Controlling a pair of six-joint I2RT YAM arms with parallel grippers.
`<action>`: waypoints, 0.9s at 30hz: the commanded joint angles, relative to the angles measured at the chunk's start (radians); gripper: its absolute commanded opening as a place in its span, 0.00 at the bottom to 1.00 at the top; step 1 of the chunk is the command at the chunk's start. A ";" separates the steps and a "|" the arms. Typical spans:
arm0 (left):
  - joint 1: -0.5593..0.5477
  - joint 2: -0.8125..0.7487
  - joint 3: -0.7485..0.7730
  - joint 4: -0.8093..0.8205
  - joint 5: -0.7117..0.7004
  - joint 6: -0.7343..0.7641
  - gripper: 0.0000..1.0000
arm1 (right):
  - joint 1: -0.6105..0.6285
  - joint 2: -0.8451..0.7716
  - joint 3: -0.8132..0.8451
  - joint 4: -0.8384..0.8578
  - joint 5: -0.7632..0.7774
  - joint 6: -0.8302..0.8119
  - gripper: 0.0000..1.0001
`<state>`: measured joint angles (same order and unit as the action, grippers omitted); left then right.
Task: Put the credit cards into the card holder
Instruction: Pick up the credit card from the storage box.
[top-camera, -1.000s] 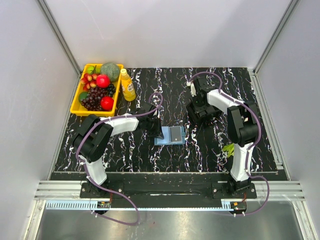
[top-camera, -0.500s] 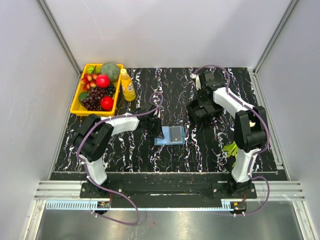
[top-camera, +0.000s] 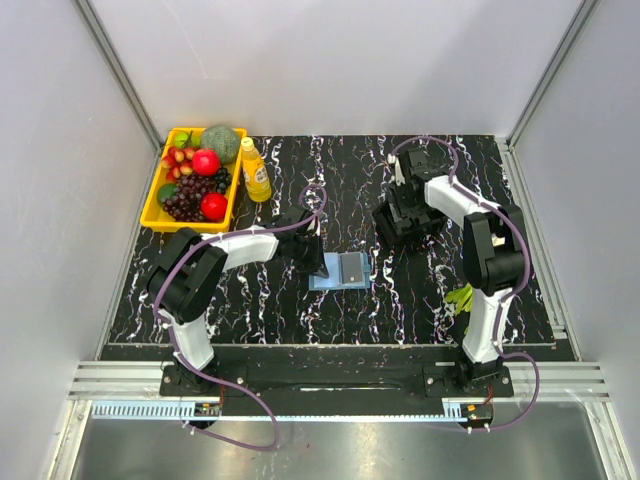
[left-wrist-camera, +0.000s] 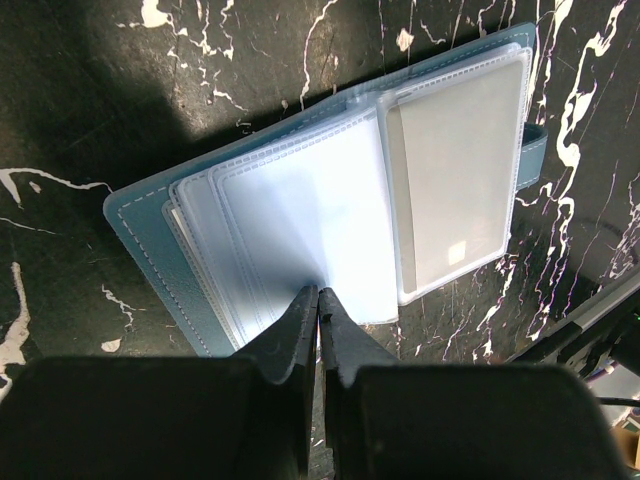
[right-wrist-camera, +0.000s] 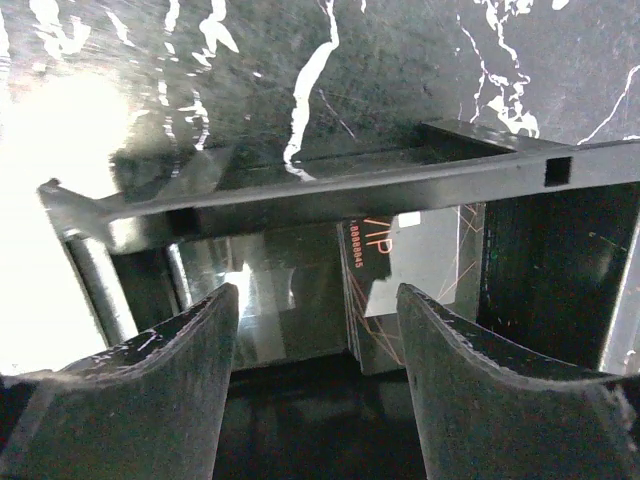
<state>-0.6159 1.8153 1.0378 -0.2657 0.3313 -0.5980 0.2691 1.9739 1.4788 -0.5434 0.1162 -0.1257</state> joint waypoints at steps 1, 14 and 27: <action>0.002 0.024 0.016 -0.010 -0.015 0.027 0.08 | -0.002 0.046 0.031 0.028 0.108 -0.012 0.71; 0.015 0.044 0.031 -0.018 -0.001 0.041 0.08 | -0.033 0.124 0.081 0.002 0.071 -0.032 0.70; 0.019 0.052 0.036 -0.017 0.008 0.044 0.08 | -0.059 0.100 0.071 -0.013 -0.076 -0.014 0.15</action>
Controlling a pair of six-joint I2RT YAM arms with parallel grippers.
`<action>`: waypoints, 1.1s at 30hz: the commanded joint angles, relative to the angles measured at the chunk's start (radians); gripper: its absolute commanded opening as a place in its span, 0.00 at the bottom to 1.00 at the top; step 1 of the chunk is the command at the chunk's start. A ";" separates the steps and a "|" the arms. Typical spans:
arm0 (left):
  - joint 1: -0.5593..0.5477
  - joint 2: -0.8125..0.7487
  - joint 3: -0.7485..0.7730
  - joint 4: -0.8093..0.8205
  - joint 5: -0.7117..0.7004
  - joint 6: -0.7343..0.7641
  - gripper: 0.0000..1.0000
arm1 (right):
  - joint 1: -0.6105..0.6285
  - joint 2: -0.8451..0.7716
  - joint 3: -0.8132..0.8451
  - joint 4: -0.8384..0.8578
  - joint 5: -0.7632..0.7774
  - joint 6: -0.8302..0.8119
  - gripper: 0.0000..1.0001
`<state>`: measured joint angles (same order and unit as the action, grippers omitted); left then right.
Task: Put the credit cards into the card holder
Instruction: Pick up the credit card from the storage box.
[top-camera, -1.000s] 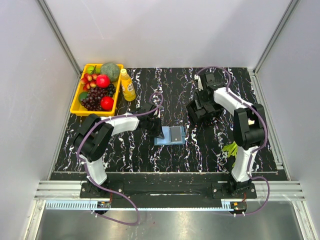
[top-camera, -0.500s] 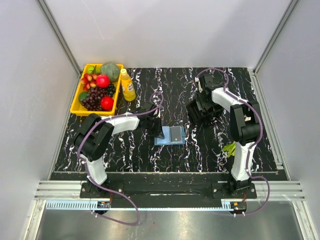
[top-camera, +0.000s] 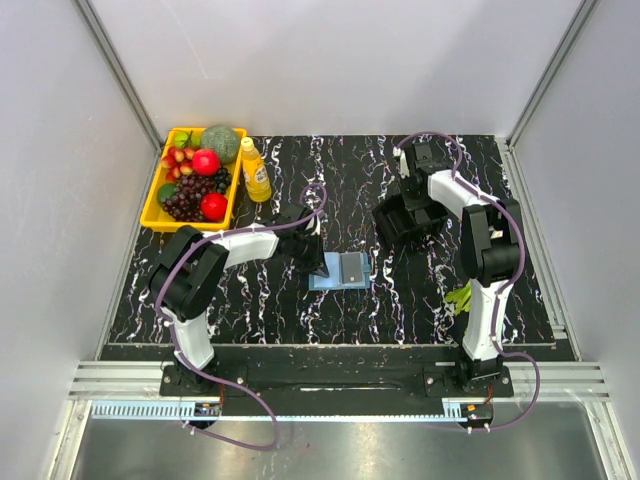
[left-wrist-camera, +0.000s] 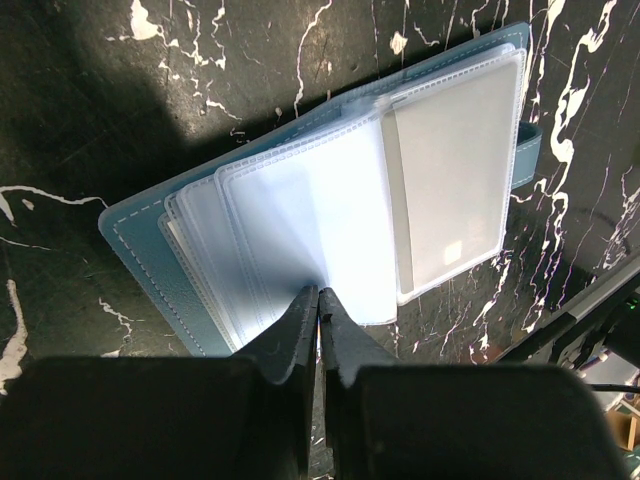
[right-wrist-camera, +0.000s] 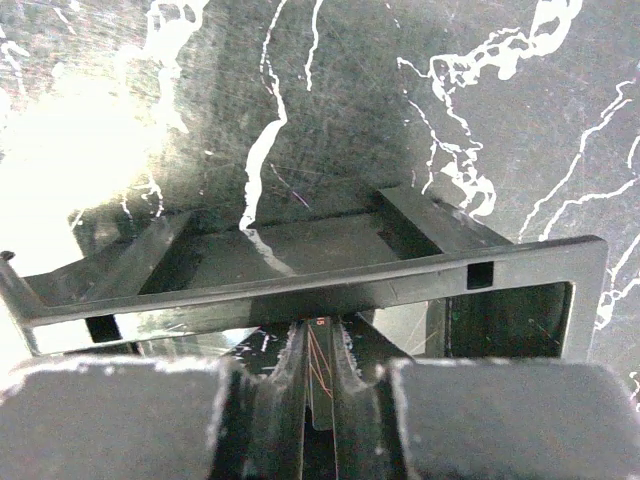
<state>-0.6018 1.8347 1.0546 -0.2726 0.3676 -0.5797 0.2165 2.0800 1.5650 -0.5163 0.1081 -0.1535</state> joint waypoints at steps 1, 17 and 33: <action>0.005 0.034 0.019 -0.013 -0.029 0.026 0.08 | -0.006 -0.018 -0.025 -0.030 -0.099 0.011 0.14; 0.010 0.035 0.024 -0.017 -0.022 0.035 0.08 | -0.006 -0.150 -0.060 0.013 -0.076 0.028 0.64; 0.027 0.032 0.033 -0.037 -0.027 0.050 0.08 | -0.028 0.054 -0.019 -0.070 -0.017 0.023 0.74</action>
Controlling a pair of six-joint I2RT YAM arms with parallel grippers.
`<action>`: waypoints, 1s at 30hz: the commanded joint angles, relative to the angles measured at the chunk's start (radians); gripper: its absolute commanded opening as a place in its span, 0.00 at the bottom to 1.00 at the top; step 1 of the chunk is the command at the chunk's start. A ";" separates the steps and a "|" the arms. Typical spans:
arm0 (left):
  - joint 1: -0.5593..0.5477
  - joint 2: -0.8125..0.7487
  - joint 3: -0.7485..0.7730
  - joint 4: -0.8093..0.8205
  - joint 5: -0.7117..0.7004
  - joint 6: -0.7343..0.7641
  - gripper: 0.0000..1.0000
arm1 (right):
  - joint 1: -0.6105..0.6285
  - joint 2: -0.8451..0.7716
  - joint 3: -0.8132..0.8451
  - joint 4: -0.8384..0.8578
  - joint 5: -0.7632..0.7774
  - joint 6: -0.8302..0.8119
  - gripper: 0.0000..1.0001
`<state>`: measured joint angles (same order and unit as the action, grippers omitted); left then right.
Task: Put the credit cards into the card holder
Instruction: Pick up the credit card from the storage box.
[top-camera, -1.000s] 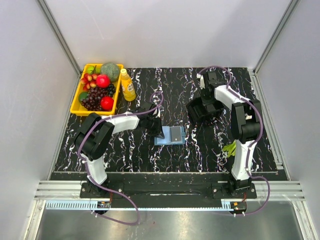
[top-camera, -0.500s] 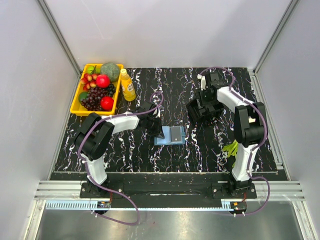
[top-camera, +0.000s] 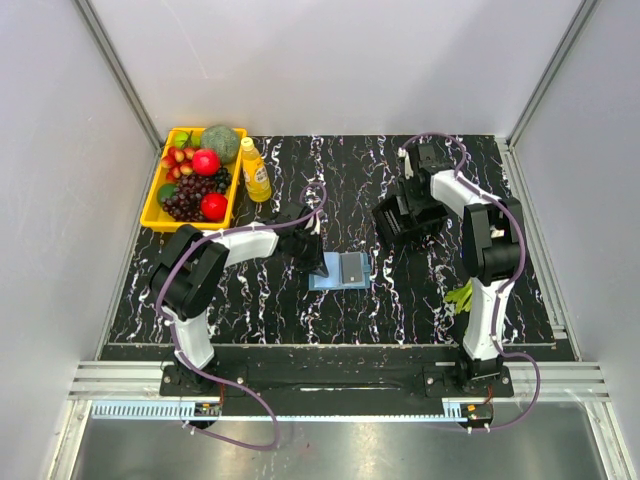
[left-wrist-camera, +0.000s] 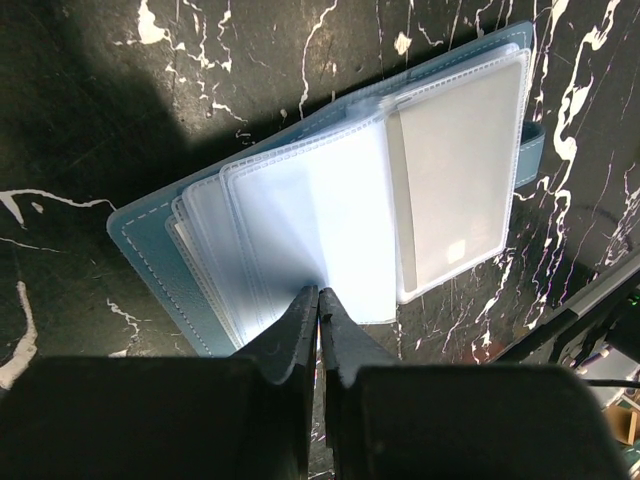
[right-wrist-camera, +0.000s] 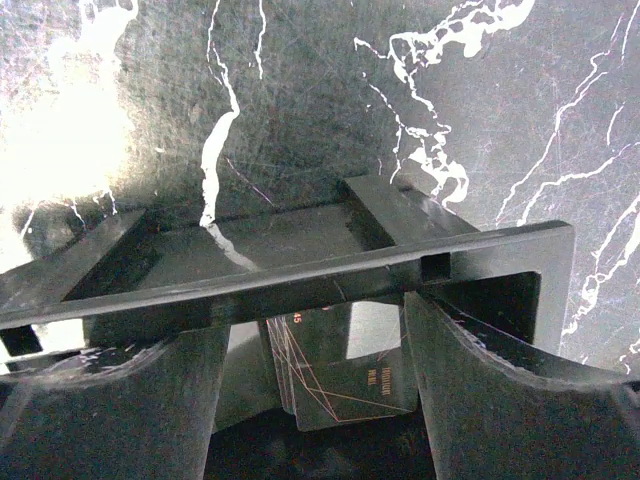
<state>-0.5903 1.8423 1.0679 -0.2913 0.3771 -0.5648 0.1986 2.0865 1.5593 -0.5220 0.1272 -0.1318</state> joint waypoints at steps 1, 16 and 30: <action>0.014 0.025 0.018 -0.022 -0.037 0.037 0.08 | -0.010 0.031 -0.030 -0.053 -0.050 -0.003 0.73; 0.020 0.029 0.021 -0.023 -0.030 0.042 0.08 | -0.008 -0.137 -0.100 0.007 -0.195 -0.025 0.06; 0.021 0.023 0.017 -0.022 -0.032 0.045 0.08 | -0.010 -0.235 -0.099 -0.027 -0.317 0.030 0.21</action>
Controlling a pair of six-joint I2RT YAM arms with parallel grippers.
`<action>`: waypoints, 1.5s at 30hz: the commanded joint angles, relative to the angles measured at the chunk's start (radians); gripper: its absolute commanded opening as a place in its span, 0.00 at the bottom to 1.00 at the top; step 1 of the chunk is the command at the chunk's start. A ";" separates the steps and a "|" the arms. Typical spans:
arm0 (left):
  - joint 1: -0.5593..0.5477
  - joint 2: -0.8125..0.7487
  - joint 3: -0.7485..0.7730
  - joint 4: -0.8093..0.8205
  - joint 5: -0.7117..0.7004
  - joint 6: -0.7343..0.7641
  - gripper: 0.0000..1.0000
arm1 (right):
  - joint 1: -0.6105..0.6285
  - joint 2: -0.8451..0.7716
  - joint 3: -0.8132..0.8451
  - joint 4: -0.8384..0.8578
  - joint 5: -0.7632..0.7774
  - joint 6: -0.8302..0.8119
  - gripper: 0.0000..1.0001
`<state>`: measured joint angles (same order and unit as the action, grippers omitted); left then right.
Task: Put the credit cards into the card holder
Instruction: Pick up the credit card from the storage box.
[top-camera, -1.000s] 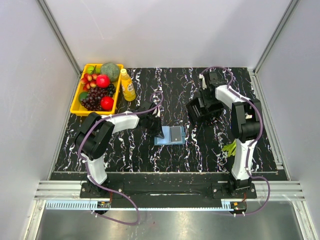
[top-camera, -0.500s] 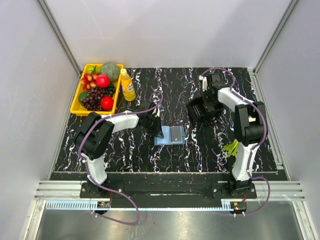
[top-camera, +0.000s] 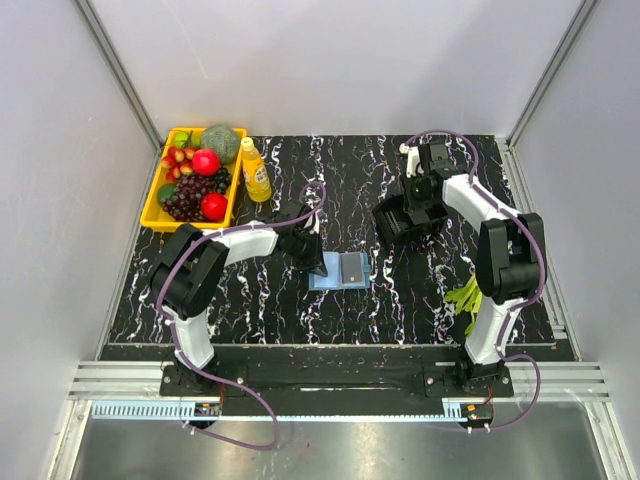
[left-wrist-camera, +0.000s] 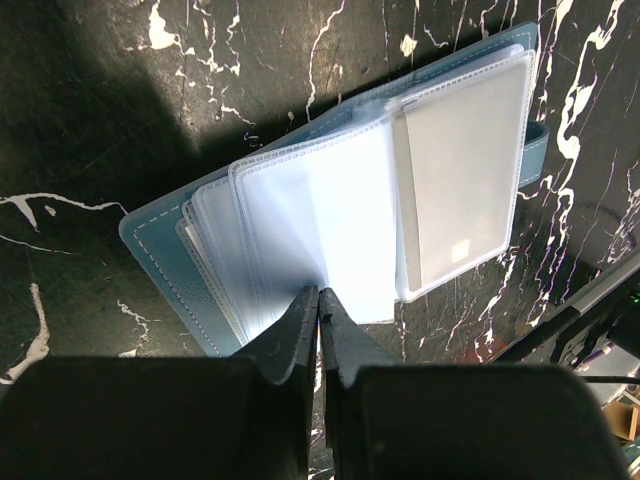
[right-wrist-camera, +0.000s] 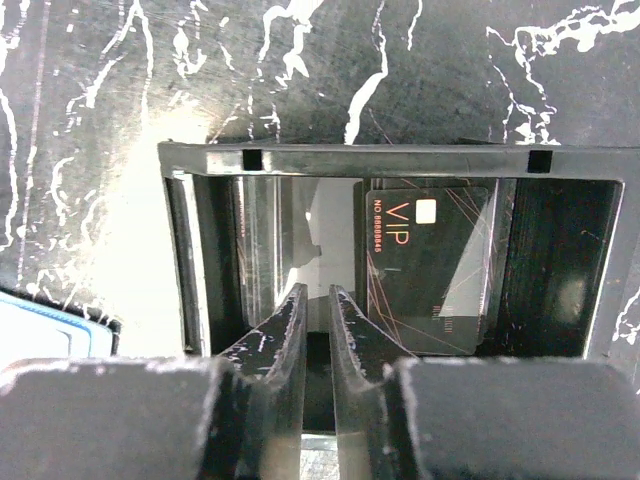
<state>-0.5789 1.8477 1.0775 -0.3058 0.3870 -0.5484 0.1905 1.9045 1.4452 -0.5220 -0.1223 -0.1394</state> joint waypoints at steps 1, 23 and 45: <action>0.010 0.019 0.010 -0.007 -0.040 0.028 0.08 | -0.002 -0.044 0.021 -0.048 -0.080 0.041 0.21; 0.011 0.008 0.015 -0.026 -0.027 0.047 0.08 | 0.043 -0.406 -0.338 -0.187 -0.080 0.109 0.23; 0.011 0.004 0.047 -0.065 -0.033 0.061 0.08 | 0.041 -0.084 -0.101 -0.063 -0.037 0.012 0.58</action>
<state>-0.5751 1.8477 1.0935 -0.3492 0.3882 -0.5148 0.2272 1.8160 1.3434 -0.6243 -0.1242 -0.1001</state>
